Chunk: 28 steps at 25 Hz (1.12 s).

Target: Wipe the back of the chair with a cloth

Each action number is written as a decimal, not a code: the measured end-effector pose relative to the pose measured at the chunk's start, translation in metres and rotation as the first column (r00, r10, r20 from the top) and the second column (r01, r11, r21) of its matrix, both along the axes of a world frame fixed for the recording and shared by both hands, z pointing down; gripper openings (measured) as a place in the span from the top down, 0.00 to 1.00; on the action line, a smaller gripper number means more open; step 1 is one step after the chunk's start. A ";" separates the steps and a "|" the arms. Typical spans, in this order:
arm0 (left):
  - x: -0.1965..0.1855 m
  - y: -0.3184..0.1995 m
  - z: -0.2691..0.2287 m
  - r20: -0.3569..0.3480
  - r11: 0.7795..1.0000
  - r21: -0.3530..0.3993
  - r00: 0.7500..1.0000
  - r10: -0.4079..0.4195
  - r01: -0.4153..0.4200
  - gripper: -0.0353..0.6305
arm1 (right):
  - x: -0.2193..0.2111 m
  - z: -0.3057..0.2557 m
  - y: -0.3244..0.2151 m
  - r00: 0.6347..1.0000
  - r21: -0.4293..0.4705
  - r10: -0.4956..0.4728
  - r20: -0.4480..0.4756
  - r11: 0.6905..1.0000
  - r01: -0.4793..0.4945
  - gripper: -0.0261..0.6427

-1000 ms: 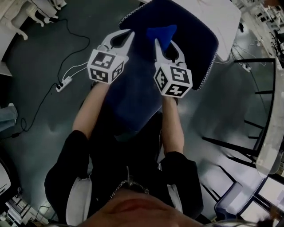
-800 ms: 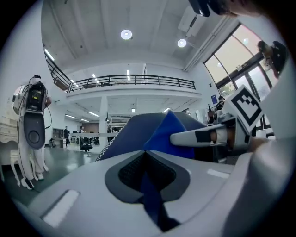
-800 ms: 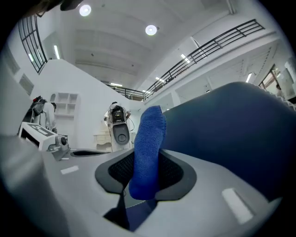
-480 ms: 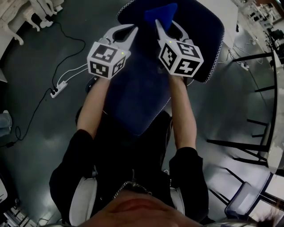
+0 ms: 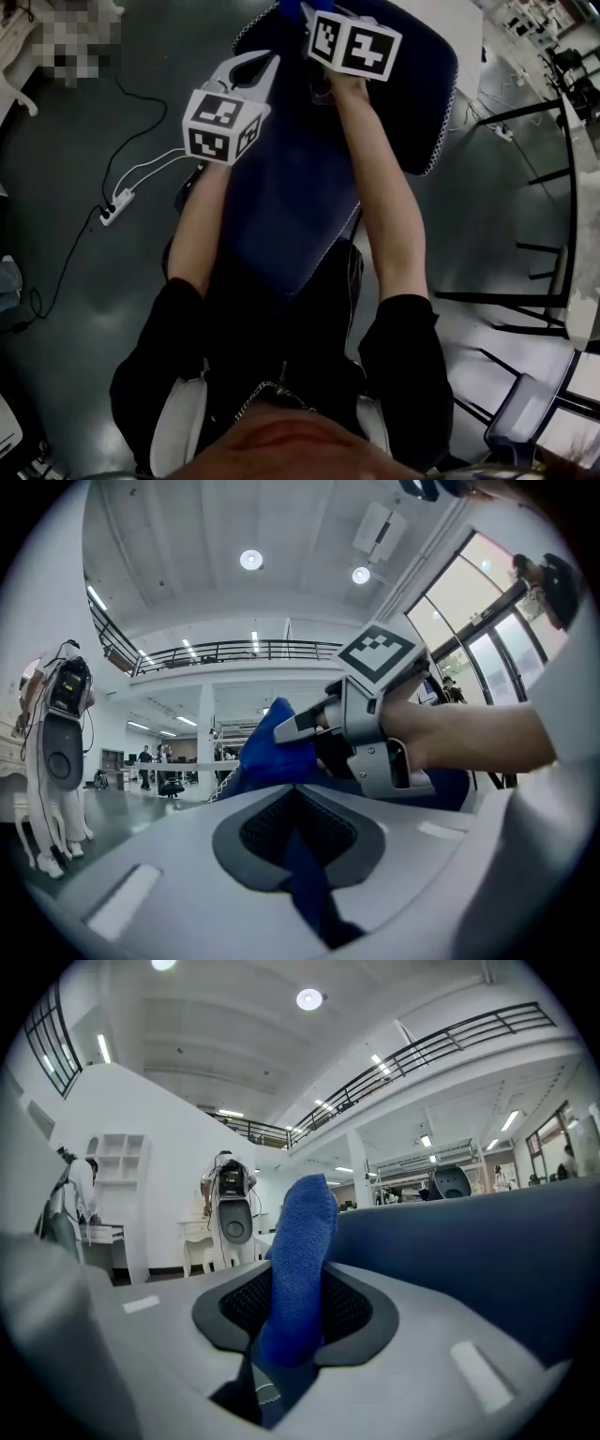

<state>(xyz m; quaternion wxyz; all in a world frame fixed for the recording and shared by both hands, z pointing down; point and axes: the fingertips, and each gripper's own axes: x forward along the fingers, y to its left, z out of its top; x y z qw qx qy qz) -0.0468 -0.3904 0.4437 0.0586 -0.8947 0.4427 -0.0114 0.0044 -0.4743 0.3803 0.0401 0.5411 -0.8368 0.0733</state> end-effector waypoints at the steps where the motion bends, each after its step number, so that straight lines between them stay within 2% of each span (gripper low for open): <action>1: 0.000 -0.001 0.002 0.006 1.000 -0.002 1.000 -0.002 0.002 0.93 | 0.000 0.003 -0.003 1.000 -0.005 0.008 -0.013 1.000 -0.008 0.77; 9: 0.001 -0.003 0.004 0.027 1.000 -0.001 1.000 -0.002 0.002 0.93 | 0.015 0.009 -0.008 0.997 -0.019 0.047 -0.068 0.999 -0.048 0.77; 18: 0.029 0.014 0.009 0.017 0.998 -0.008 0.997 0.070 -0.070 0.93 | 0.038 0.013 0.010 0.997 -0.023 0.060 -0.045 0.998 -0.061 0.77; 28: 0.069 0.039 0.011 0.033 0.991 0.002 0.990 0.137 -0.137 0.93 | 0.091 0.016 0.044 0.992 -0.031 0.123 -0.003 0.992 -0.123 0.77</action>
